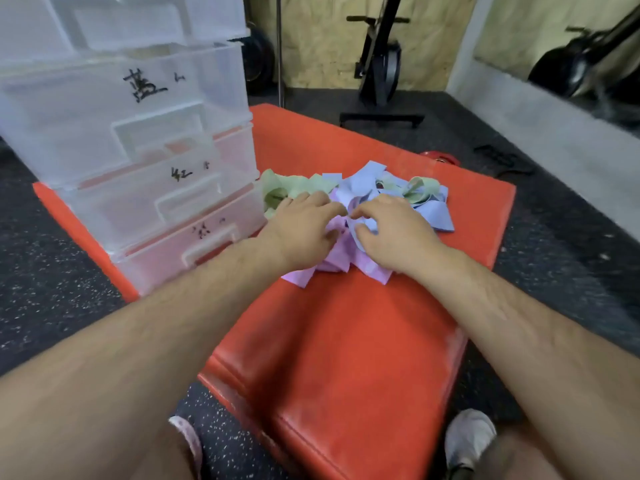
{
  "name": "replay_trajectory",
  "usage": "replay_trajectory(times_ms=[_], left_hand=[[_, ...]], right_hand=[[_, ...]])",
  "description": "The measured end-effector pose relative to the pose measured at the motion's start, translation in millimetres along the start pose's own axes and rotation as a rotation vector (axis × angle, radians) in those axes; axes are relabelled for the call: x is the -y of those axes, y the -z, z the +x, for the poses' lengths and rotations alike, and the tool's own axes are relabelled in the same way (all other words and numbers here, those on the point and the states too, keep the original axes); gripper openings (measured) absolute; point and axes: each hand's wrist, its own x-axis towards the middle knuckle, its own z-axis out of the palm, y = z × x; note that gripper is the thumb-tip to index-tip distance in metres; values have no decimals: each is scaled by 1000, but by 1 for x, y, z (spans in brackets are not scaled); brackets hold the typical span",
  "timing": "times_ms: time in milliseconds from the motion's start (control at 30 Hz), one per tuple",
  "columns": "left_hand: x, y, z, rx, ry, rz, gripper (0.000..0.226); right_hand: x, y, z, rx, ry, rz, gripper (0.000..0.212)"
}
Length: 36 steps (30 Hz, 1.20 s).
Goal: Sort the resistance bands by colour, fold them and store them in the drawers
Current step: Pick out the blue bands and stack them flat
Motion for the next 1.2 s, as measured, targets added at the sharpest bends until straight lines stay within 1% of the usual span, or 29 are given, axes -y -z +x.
replay_trajectory(times_ms=[33, 167, 233, 300, 400, 467, 533, 633, 733, 800, 867, 933, 1000, 1067, 1133, 1200], left_hand=[[-7, -4, 8, 28, -8, -5, 43], [-38, -16, 33, 122, -78, 11, 43], [-52, -22, 40, 163, -96, 23, 42], [-61, -30, 44, 217, -98, 21, 42], [-67, -41, 43, 305, -88, 4, 44], [-68, -45, 43, 287, -77, -35, 42], [-71, -45, 45, 228, -55, -110, 36], [-75, -39, 47, 132, 21, -335, 33], [-79, -21, 49, -34, 65, -571, 29], [-80, -3, 50, -168, 58, -730, 24], [-81, 16, 50, -260, 58, -879, 23], [-81, 32, 47, -287, 58, -983, 29], [-79, 40, 44, -288, 51, -1041, 33], [-79, 45, 41, -308, 52, -1119, 27], [-79, 53, 36, -316, 34, -1183, 18], [-80, 60, 31, -284, 39, -1234, 18]], right_hand=[[-11, 3, 1, 38, -30, 3, 31], [-49, 17, -1, 278, -113, -67, 40], [-67, 18, -7, 333, -123, -58, 45], [-82, 12, -12, 332, -108, -35, 42], [-97, -1, -16, 292, -64, -17, 30], [-99, -7, -15, 254, -43, 7, 21], [-97, -9, -12, 199, -53, 64, 15], [-94, -3, -7, 96, -68, 113, 8], [-90, 12, -4, -12, -79, 250, 4], [-82, 28, -2, -116, -73, 386, 5], [-69, 49, 1, -261, -37, 520, 9], [-54, 70, 1, -369, 3, 631, 9], [-43, 86, -2, -445, 53, 685, 9], [-37, 95, -6, -477, 92, 729, 14], [-32, 99, -10, -461, 114, 765, 21], [-27, 99, -15, -421, 138, 790, 28]])
